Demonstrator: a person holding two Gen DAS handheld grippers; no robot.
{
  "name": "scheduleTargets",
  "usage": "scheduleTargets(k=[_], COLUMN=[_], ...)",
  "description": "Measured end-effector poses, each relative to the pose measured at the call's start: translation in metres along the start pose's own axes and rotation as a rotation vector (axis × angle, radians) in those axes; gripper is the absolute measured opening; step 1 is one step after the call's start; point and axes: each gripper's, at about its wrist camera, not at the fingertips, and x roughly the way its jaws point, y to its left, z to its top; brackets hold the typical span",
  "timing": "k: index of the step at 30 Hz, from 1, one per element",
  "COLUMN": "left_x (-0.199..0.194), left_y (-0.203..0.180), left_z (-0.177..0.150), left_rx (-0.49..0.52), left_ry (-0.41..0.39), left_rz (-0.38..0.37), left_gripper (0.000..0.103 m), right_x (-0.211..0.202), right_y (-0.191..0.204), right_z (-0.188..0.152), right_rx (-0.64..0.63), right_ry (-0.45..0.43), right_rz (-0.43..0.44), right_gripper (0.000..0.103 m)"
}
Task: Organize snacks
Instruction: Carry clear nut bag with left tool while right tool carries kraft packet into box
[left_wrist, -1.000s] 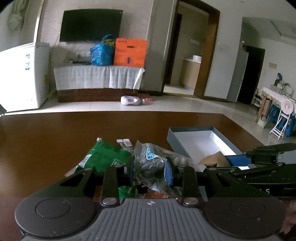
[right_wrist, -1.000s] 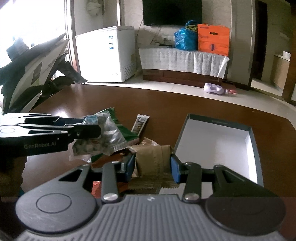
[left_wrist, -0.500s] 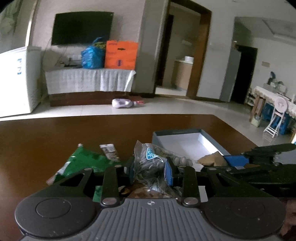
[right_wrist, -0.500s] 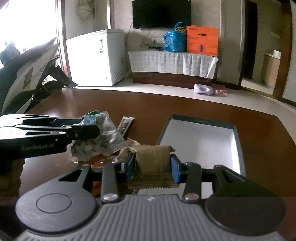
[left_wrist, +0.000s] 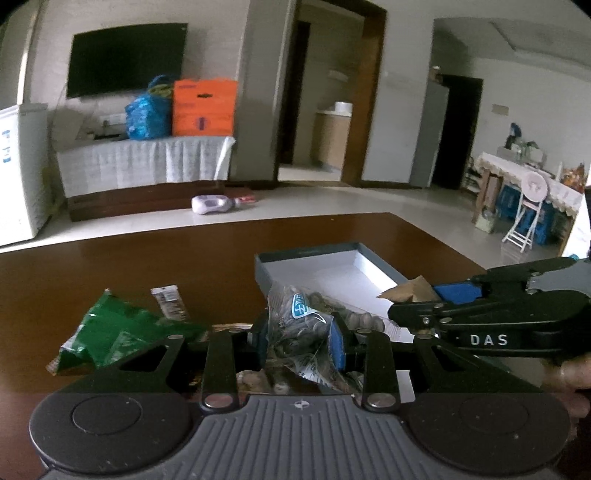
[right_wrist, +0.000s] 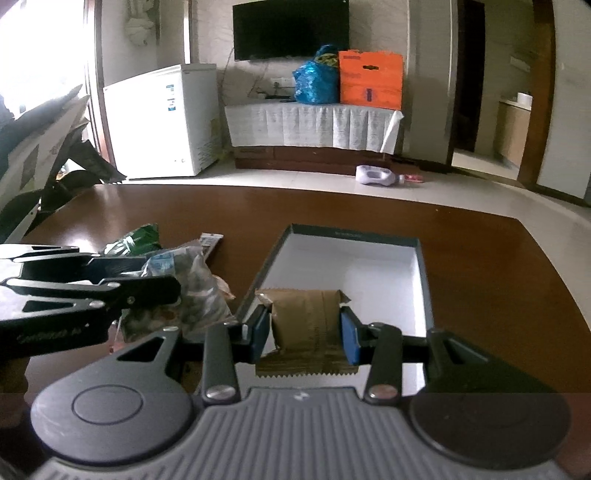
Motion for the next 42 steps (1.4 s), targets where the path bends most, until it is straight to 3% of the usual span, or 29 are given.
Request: scheduleTargets(k=[14, 31, 42], left_x=[0.018, 0.032, 0.043], left_y=[-0.029, -0.05, -0.058], left_z=[-0.006, -0.019, -0.024], left_rx=[0.074, 0.143, 0.182], left_ry=[0.043, 0.108, 0.144], left_rz=[-0.075, -0.172, -0.183], left_gripper=[0.034, 0.034, 0.034], right_x=[-0.001, 0.012, 0.022], right_y=[-0.028, -0.03, -0.033], right_z=[-0.016, -0.028, -0.037], right_rx=[0.018, 0.022, 0.019], right_ry=[0.046, 0.114, 0.166], right_rz=[-0.047, -0.04, -0.031], right_gripper=[0.041, 0.041, 0.041])
